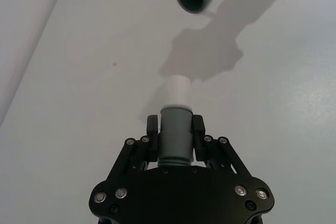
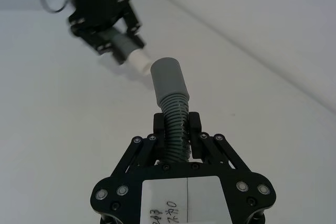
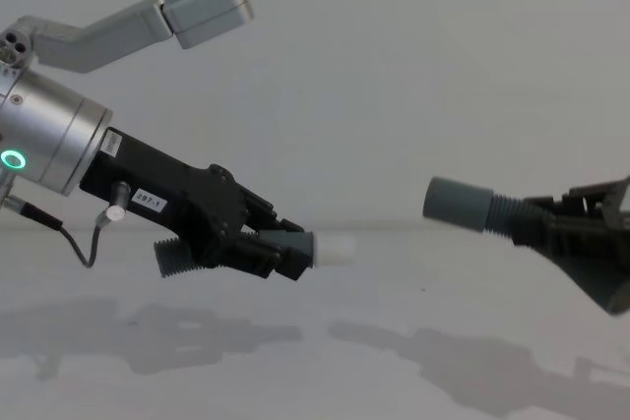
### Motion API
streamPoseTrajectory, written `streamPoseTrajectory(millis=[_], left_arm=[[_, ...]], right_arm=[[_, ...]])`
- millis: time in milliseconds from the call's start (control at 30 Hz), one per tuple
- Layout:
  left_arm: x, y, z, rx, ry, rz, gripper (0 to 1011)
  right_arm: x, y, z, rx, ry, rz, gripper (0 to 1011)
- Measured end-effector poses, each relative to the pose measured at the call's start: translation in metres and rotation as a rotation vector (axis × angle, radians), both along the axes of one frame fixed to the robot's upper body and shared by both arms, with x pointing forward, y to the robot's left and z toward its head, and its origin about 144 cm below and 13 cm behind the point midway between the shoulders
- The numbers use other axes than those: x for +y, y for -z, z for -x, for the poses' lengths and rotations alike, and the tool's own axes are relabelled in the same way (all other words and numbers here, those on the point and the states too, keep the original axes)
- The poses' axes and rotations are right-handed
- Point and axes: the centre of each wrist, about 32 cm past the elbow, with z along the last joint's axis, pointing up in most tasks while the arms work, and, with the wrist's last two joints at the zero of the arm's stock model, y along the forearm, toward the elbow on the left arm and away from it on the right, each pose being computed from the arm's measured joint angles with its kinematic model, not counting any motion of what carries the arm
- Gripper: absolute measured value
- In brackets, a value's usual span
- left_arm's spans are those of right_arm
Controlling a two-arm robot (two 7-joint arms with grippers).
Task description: Use both hands to pick up one end of the pipe from the table, align the ends, and insert them.
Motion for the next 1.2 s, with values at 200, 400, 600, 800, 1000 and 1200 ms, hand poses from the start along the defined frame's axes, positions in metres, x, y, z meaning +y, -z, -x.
streamPoseTrajectory(millis=[200, 400, 600, 800, 1000, 1200], left_arm=[[0.0, -0.001, 0.001, 0.0, 0.027, -0.005, 367], [-0.001, -0.001, 0.001, 0.007, 0.058, -0.002, 367], [-0.002, -0.001, 0.001, 0.017, 0.083, 0.005, 367], [-0.002, 0.001, 0.0, 0.03, 0.106, 0.014, 367], [-0.002, 0.002, -0.001, 0.038, 0.123, 0.02, 367], [-0.002, 0.002, -0.001, 0.043, 0.136, 0.024, 367]], right_arm=[[-0.008, -0.001, -0.001, 0.021, -0.103, 0.035, 256], [-0.011, -0.001, -0.001, 0.047, -0.184, 0.064, 256], [-0.013, -0.001, 0.0, 0.061, -0.222, 0.081, 256], [-0.012, -0.001, 0.0, 0.069, -0.241, 0.092, 256], [-0.011, -0.001, 0.0, 0.067, -0.237, 0.093, 256], [-0.009, -0.001, -0.001, 0.066, -0.229, 0.093, 256]])
